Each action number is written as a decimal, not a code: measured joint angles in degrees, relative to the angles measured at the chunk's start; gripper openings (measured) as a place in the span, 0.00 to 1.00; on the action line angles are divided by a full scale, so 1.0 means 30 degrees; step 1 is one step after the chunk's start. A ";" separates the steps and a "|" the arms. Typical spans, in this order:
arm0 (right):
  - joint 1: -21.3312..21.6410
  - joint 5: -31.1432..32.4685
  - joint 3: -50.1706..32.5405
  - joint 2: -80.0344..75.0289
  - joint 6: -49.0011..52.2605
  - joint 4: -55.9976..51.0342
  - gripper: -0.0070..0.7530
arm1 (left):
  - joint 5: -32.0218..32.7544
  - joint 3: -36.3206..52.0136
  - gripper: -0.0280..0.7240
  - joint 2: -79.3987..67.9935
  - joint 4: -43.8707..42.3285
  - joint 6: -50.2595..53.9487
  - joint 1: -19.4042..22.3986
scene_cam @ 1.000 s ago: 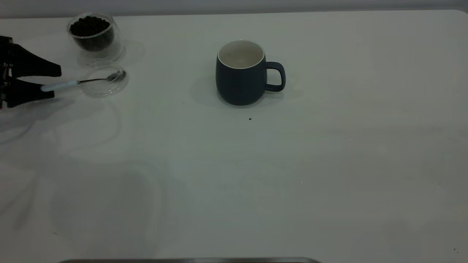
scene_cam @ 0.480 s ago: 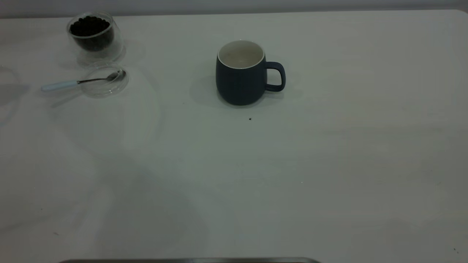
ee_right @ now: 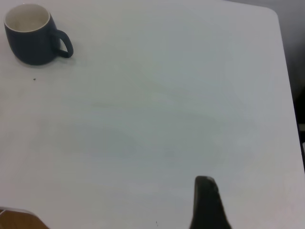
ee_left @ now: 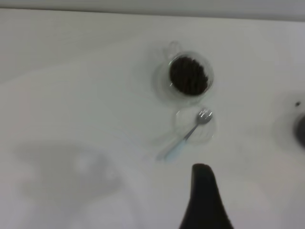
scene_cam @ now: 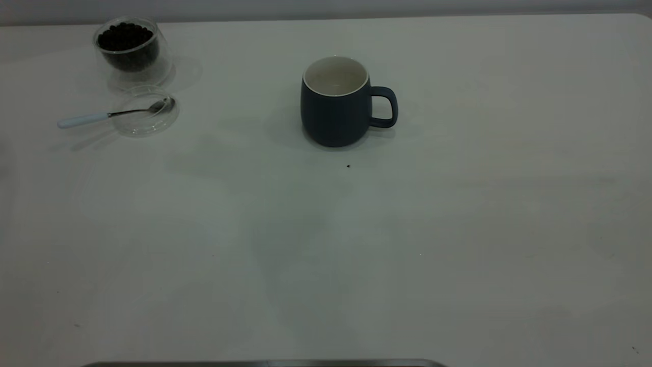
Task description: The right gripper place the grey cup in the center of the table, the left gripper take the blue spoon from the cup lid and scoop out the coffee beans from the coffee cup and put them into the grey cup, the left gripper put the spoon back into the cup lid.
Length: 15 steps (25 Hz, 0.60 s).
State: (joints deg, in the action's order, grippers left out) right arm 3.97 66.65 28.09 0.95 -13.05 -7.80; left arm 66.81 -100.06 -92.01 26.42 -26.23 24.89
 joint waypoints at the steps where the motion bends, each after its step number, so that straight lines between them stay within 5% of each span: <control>1: 0.0000 0.0000 0.0000 0.0000 0.0000 0.0000 0.61 | 0.0000 0.0910 0.81 0.1157 -0.0466 0.0085 -0.0228; 15: 0.0000 0.0020 0.0000 0.0000 0.0000 0.0000 0.61 | -0.0084 1.4186 0.81 1.5250 -0.4032 0.2032 -0.6618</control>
State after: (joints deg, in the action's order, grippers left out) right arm 3.97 66.71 28.09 0.95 -13.05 -7.80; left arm 66.55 -57.50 -46.26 14.32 -20.13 5.04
